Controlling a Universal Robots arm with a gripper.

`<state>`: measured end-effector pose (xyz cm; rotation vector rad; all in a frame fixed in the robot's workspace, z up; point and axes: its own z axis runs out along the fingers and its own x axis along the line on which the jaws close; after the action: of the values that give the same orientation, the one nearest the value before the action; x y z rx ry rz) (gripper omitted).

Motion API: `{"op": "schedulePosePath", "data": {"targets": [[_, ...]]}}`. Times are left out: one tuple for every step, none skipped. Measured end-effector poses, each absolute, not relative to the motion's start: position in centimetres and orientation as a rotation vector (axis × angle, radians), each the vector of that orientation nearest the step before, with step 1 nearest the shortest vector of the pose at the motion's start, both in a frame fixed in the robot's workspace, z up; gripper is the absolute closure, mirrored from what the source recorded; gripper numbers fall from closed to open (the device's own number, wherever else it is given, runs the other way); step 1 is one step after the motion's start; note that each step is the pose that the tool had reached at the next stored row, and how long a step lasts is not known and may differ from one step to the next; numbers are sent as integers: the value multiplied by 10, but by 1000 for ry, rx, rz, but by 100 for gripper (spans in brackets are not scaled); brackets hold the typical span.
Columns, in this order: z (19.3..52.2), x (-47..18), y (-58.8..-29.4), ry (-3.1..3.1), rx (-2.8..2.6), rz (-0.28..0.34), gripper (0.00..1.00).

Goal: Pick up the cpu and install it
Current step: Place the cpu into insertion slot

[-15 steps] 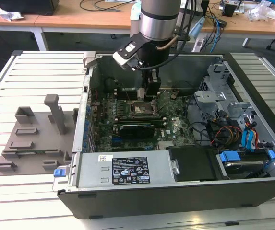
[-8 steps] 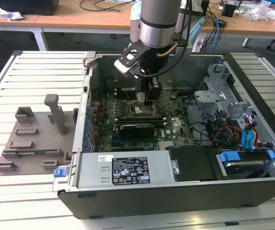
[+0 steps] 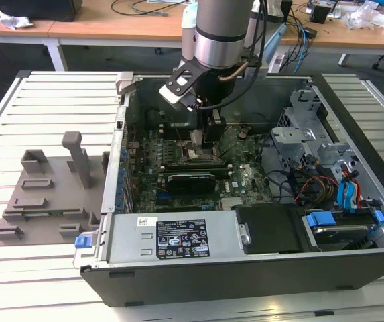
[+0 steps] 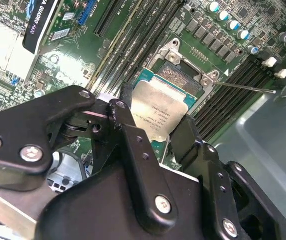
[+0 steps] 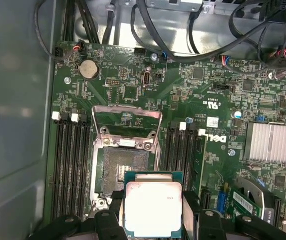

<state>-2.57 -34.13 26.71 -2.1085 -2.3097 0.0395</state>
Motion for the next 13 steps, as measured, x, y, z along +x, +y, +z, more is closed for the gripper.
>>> {"op": "schedulePosePath", "data": {"targets": [[266, -26, -341, -2310, -2109, 40, 45], [265, -26, -341, -2310, -2108, 40, 45], [265, -26, -341, -2310, -2109, 40, 45], [264, -26, -341, -2310, -2109, 40, 45], [263, -26, -341, -2310, -2109, 40, 45], [263, -26, -341, -2310, -2109, 40, 45], [262, -26, -341, -2310, -2109, 40, 45], [261, -26, -341, -2310, -2109, 40, 45], [261, -26, -341, -2310, -2109, 40, 45], [260, -26, -341, -2310, -2109, 40, 45], [258, -26, -341, -2310, -2109, 40, 45], [258, -26, -341, -2310, -2109, 40, 45], [257, -26, -341, -2310, -2109, 40, 45]]}}
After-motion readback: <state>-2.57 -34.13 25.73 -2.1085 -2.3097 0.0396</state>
